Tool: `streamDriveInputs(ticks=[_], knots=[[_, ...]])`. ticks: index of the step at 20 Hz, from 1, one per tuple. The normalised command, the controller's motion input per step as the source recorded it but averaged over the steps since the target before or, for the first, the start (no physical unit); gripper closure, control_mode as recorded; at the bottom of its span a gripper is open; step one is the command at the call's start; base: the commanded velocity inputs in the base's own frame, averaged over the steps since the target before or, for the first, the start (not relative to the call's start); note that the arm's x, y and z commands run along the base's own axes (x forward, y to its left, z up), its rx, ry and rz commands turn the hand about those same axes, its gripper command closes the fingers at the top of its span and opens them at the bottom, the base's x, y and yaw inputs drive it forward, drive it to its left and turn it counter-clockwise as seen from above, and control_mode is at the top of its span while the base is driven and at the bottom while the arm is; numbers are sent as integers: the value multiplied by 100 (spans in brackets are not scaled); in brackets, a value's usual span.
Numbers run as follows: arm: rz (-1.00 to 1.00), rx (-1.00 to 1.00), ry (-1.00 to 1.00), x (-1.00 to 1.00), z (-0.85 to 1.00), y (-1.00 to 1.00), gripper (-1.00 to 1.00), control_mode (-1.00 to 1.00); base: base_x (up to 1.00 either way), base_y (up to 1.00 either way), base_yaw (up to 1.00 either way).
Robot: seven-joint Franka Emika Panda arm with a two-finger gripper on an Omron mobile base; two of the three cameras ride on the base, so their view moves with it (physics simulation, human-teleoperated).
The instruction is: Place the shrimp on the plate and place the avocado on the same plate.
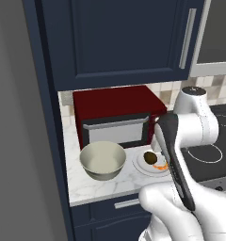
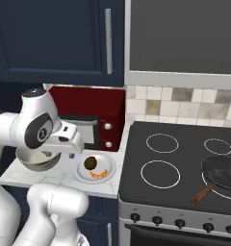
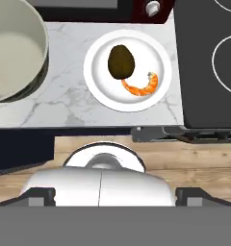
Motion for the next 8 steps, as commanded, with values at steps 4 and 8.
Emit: streamDriveInputs(ticks=[4, 8], knots=[[0, 0, 0, -60, 66, 0, -100, -100, 0, 0, 0], [0, 0, 0, -53, 52, 0, -100, -100, 0, 0, 0]])
